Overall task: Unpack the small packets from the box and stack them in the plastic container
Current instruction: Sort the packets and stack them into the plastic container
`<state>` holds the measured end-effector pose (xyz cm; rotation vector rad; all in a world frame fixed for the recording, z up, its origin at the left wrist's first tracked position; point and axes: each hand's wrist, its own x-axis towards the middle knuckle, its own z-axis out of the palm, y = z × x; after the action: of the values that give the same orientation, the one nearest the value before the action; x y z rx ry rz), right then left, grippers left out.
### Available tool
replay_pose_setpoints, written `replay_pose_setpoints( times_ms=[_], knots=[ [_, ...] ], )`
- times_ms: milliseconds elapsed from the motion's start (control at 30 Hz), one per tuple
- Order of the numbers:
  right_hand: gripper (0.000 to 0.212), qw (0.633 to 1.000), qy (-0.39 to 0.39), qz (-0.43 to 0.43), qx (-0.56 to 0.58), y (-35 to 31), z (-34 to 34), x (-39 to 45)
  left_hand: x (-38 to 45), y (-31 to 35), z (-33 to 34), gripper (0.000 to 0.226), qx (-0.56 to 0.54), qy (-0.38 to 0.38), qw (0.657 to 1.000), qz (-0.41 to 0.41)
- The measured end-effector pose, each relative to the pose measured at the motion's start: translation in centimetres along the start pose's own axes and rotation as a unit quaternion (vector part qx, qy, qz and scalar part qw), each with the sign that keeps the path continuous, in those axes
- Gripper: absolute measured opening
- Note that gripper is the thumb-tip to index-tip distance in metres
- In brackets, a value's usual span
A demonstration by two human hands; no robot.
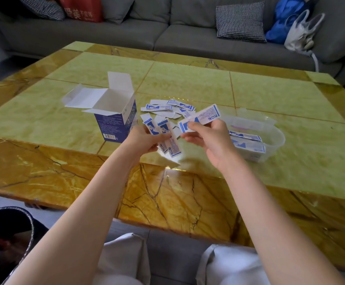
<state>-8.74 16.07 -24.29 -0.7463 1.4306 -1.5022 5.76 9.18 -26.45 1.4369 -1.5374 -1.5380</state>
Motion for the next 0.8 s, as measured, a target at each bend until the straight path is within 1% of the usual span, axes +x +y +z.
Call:
replay_pose_setpoints(
  times_ms=[33, 67, 100, 167, 233, 300, 333, 400, 467, 500, 533, 567, 600, 633, 667, 700, 733, 767, 800],
  knots=[
    [0.008, 0.999, -0.012, 0.011, 0.047, 0.0, 0.2, -0.1, 0.0, 0.1, 0.1, 0.033, 0.006, -0.001, 1.000, 0.003],
    [0.009, 0.998, -0.024, 0.011, 0.062, 0.0, 0.4, -0.2, -0.1, 0.1, 0.2, 0.032, 0.010, -0.003, 1.000, 0.006],
    [0.008, 0.999, -0.029, 0.001, 0.036, 0.2, 0.6, -0.2, -0.2, 0.2, 0.3, 0.027, 0.007, -0.009, 1.000, 0.006],
    [0.003, 0.997, -0.012, -0.027, -0.069, 0.9, 0.9, -0.1, -0.4, 0.4, 0.4, 0.017, -0.021, -0.032, 0.999, 0.005],
    [0.015, 0.990, 0.028, -0.039, -0.130, 1.7, 1.2, 0.4, -0.9, 0.7, 0.4, 0.010, -0.052, -0.071, 0.996, 0.013],
    [0.030, 0.985, 0.066, -0.045, -0.154, 2.3, 1.4, 0.9, -1.2, 1.0, 0.3, 0.008, -0.061, -0.103, 0.993, 0.019],
    [0.033, 0.981, 0.078, -0.053, -0.172, 2.4, 1.4, 1.2, -1.4, 1.0, 0.3, 0.007, -0.064, -0.108, 0.992, 0.019],
    [0.032, 0.968, 0.079, -0.073, -0.227, 2.5, 1.5, 1.3, -1.5, 1.1, 0.4, 0.008, -0.083, -0.093, 0.992, 0.014],
    [0.033, 0.961, 0.059, -0.100, -0.249, 2.4, 1.5, 1.2, -1.4, 1.2, 0.4, 0.011, -0.099, -0.048, 0.994, 0.001],
    [0.035, 0.960, 0.057, -0.120, -0.247, 2.1, 1.5, 0.9, -1.2, 1.2, 0.2, 0.011, -0.083, -0.019, 0.996, 0.004],
    [0.037, 0.954, 0.063, -0.155, -0.249, 1.7, 1.4, 0.7, -1.0, 1.1, -0.1, 0.012, -0.043, 0.007, 0.999, 0.017],
    [0.041, 0.933, 0.073, -0.211, -0.281, 1.3, 1.2, 0.5, -0.7, 1.1, -0.4, 0.012, 0.009, 0.024, 0.999, 0.036],
    [0.046, 0.892, 0.071, -0.273, -0.352, 0.9, 1.0, 0.5, -0.5, 1.1, -0.6, 0.010, 0.056, 0.029, 0.997, 0.054],
    [0.049, 0.836, 0.048, -0.317, -0.446, 0.8, 0.9, 0.4, -0.5, 1.0, -0.7, 0.008, 0.085, 0.020, 0.994, 0.070],
    [0.049, 0.784, 0.010, -0.328, -0.526, 0.8, 0.9, 0.4, -0.6, 1.1, -0.7, 0.007, 0.096, 0.006, 0.992, 0.084],
    [0.046, 0.756, -0.035, -0.307, -0.577, 1.1, 1.0, 0.3, -0.8, 1.1, -0.6, 0.008, 0.093, -0.008, 0.991, 0.092],
    [0.041, 0.756, -0.069, -0.265, -0.594, 1.6, 1.3, 0.2, -0.9, 1.1, -0.5, 0.007, 0.084, -0.016, 0.992, 0.095],
    [0.033, 0.778, -0.087, -0.230, -0.578, 1.9, 1.4, 0.1, -0.9, 1.1, -0.4, 0.004, 0.073, -0.021, 0.993, 0.095],
    [0.027, 0.813, -0.091, -0.209, -0.536, 2.0, 1.4, 0.1, -1.0, 1.1, -0.3, 0.001, 0.063, -0.026, 0.993, 0.094]
  ],
)
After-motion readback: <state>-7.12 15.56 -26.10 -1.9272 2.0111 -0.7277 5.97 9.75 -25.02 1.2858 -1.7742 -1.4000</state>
